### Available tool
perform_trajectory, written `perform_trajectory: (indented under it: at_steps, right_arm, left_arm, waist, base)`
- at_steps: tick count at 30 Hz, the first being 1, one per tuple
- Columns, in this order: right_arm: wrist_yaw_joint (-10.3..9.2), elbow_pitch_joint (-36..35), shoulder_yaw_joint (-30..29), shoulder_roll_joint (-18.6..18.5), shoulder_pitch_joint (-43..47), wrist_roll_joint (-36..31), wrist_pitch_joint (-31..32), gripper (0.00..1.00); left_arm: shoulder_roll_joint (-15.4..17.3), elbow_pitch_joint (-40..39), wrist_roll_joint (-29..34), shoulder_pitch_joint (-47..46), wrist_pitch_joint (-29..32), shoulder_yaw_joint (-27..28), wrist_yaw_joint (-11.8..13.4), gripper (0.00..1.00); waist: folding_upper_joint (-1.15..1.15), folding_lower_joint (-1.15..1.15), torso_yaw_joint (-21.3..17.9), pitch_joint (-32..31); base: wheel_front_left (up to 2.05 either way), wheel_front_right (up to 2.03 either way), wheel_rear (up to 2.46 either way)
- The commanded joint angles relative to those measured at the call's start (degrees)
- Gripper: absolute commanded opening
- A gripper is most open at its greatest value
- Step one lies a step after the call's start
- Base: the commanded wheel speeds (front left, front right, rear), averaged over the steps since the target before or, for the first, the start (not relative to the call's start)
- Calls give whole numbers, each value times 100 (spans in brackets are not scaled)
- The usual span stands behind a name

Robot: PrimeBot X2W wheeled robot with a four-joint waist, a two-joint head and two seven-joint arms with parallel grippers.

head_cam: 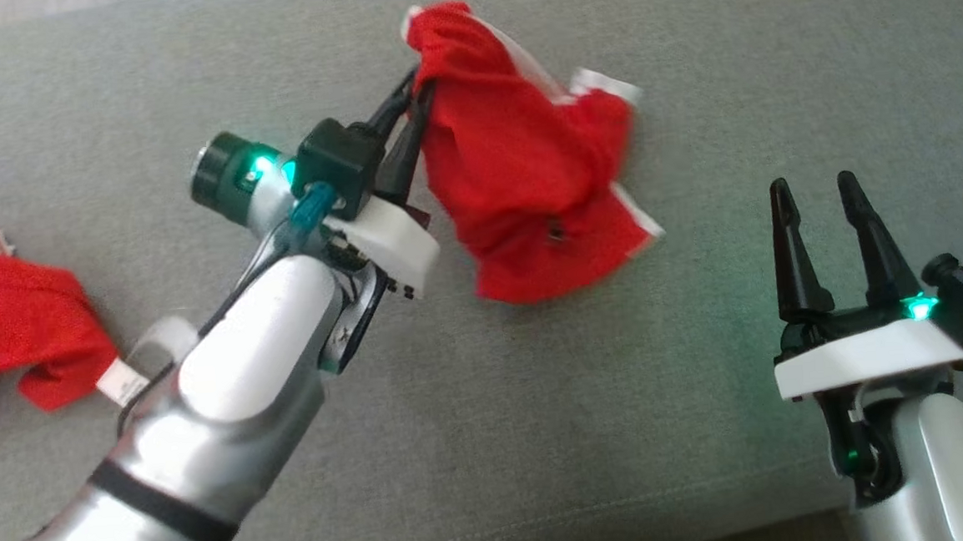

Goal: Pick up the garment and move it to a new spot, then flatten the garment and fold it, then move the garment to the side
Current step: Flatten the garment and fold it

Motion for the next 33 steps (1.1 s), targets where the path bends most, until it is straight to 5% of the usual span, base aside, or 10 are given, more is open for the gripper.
perform_trajectory:
  at_steps: [1, 9, 20, 21, 22, 23, 33]
  right_arm:
    - [-4, -189, 98, -12, 19, 45, 3, 100]
    - [-4, -228, 71, -11, 76, 110, 75, 100]
    - [-4, -335, 19, -11, 81, 105, 242, 100]
    - [-4, -334, 16, -11, 91, 107, 250, 100]
    - [-4, -332, 12, -11, 105, 109, 255, 100]
    - [-4, -330, 11, -11, 119, 110, 261, 100]
    - [-4, -337, 62, -11, 251, 36, 355, 100]
  left_arm:
    - [270, -447, 133, -24, -59, 163, 161, 0]
    - [908, -1292, 190, 1556, 124, -65, 801, 0]
    - [681, -980, -151, 2318, 43, -245, 745, 0]
    - [632, -969, -208, 2328, 20, -204, 726, 23]
    - [591, -971, -249, 2334, -5, -159, 711, 75]
    - [551, -986, -302, 2349, -26, -103, 689, 100]
    - [460, -1756, -556, 2722, -86, 985, 805, 100]
  waist:
    - [0, 0, 87, -40]
    - [0, 0, 264, -59]
    - [0, 0, 468, -11]
    - [0, 0, 477, -26]
    - [0, 0, 486, -48]
    - [0, 0, 491, -70]
    - [0, 0, 547, -436]
  base:
    - [0, 0, 0]
    - [0, 0, 0]
    - [0, 0, 0]
    - [0, 0, 0]
    - [0, 0, 0]
    - [0, 0, 0]
    - [0, 0, 0]
